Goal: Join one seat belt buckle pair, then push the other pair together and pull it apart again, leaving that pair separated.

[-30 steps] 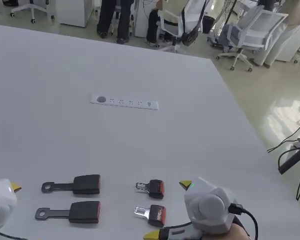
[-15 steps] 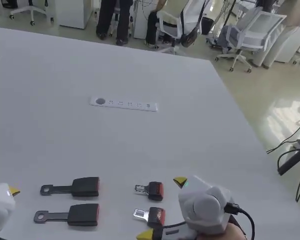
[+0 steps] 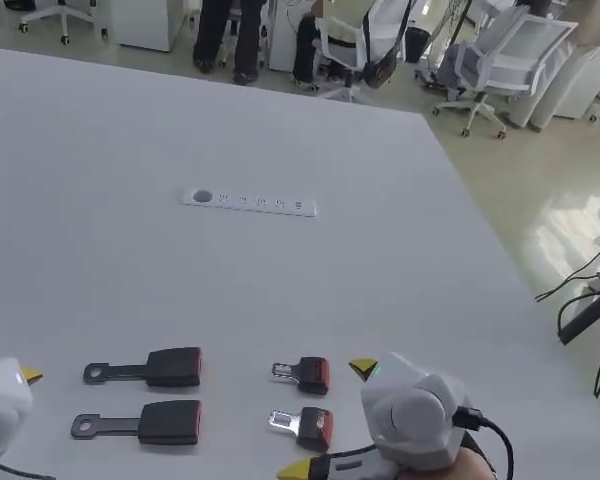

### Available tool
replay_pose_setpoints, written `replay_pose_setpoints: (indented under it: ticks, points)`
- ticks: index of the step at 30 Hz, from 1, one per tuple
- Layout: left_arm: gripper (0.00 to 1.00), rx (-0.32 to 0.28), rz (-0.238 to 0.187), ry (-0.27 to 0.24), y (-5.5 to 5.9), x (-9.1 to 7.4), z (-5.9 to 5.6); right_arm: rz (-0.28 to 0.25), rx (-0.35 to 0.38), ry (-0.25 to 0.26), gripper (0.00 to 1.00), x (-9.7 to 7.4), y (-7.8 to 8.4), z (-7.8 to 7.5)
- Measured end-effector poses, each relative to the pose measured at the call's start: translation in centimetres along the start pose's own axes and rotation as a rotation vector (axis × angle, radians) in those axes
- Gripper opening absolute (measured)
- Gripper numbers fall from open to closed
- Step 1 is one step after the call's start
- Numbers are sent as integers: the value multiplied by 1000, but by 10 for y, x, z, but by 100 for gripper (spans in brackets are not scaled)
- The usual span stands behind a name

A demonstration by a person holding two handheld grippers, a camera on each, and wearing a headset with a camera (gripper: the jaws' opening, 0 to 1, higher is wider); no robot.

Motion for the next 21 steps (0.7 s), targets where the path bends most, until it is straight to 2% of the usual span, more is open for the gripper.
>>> replay_pose_setpoints:
  ticks: [12, 14, 15, 19, 21]
  points:
    - [99, -6, -3, -4, 0, -1, 1, -5, 6, 5, 95, 1, -1, 1]
    - [97, -8, -9, 3, -1, -1, 0, -22, 31, 8, 95, 0, -2, 1]
    - [97, 16, -20, 7, -2, 0, -1, -37, 53, 16, 95, 0, -3, -1]
    - [96, 10, -33, 3, -4, -1, 0, -38, 52, 7, 91, 0, -5, -2]
    - [96, 13, -23, 1, -3, -1, 1, -41, 47, 6, 90, 1, -6, -2]
Point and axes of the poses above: the centre of the closed fingertips' face, and the gripper's own axes: x roughly forward along the fingers, z roughly to its left, y roughly out of its underside, the point moved 7 cm from there along -x, roughly backward along the fingers, and after that the axes turned 10 degrees about -z, right-handed, at the moved point
